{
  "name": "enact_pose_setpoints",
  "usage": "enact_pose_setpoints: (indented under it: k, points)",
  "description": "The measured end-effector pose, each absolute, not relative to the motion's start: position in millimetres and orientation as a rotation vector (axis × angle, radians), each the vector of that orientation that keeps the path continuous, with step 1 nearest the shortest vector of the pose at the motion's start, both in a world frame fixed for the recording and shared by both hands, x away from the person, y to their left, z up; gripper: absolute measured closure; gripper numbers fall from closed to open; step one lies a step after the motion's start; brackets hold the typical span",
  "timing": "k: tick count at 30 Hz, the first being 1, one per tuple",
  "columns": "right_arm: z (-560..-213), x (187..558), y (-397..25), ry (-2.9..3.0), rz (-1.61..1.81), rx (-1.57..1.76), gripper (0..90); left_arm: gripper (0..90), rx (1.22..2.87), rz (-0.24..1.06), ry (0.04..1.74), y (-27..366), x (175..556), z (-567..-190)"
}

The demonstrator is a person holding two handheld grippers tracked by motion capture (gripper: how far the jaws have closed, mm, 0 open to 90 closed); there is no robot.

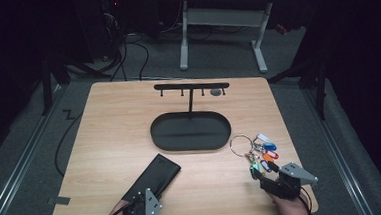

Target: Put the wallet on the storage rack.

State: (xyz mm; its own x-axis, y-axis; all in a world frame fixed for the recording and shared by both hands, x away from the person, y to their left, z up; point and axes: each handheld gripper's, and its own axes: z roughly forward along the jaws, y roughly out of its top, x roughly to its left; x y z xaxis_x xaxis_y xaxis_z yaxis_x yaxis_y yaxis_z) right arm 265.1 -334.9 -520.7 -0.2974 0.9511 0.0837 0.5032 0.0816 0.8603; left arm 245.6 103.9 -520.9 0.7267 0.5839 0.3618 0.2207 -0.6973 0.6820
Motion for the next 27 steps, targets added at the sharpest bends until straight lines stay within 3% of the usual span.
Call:
enact_pose_setpoints:
  k: [7, 14, 27]
  points:
    - [-522, 261, -342, 1.835, 1.146, 1.453, 34.6, 81.6, 2.173, 0.736, 0.697, 116, 252, -506]
    - [-520, 253, -350, 1.822, 1.155, 1.450, 34.7, 82.6, 1.999, 0.619, 0.836, 145, 261, -487]
    - [-520, 256, -350, 1.840, 1.150, 1.441, 34.8, 82.7, 1.805, 0.482, 0.994, 193, 281, -482]
